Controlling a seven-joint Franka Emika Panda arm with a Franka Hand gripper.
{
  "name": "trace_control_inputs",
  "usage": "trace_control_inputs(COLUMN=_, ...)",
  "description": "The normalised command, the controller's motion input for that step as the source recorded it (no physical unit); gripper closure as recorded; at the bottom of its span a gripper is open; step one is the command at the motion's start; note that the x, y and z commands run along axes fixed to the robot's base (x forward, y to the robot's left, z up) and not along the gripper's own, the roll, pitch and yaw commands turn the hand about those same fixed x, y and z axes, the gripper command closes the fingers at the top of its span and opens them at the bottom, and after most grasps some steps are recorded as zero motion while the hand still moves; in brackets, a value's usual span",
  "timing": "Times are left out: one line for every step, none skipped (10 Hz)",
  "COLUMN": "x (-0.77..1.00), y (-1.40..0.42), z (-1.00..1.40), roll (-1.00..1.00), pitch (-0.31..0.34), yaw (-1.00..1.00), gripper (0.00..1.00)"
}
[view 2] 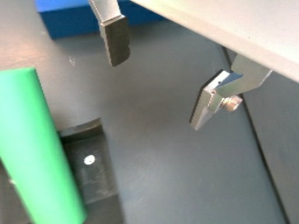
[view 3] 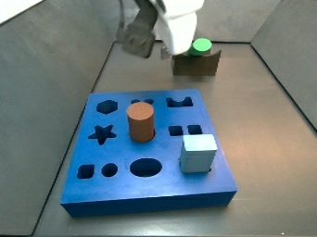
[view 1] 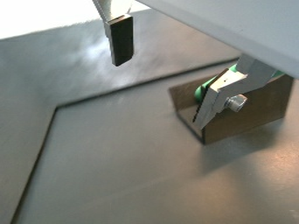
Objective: Pick up the oval object. Move up. Place the oval object on the fixture. Regrasp the oval object. Move to above the board. Insert the oval object.
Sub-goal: Regrasp the oval object.
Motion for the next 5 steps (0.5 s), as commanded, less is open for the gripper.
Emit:
trace_control_inputs(x=-0.05, y=0.0, z=0.0, roll=0.95, pitch=-0.155, yaw=-1.0, gripper=0.0)
trace_control_inputs(x=-0.05, y=-0.01, z=0.01, roll=0.92, pitch=-0.012, yaw=-1.0, gripper=0.0)
trace_control_inputs(x=-0.04, y=-0.01, z=0.01, roll=0.91, pitch=0.067, yaw=-1.0, gripper=0.0)
trace_control_inputs(x=-0.03, y=-0.01, z=0.01, roll=0.9, pitch=0.261, yaw=-1.0, gripper=0.0)
trace_control_inputs(x=-0.02, y=-0.01, z=-0.01, roll=0.82, pitch=0.473, yaw=-0.9, gripper=0.0)
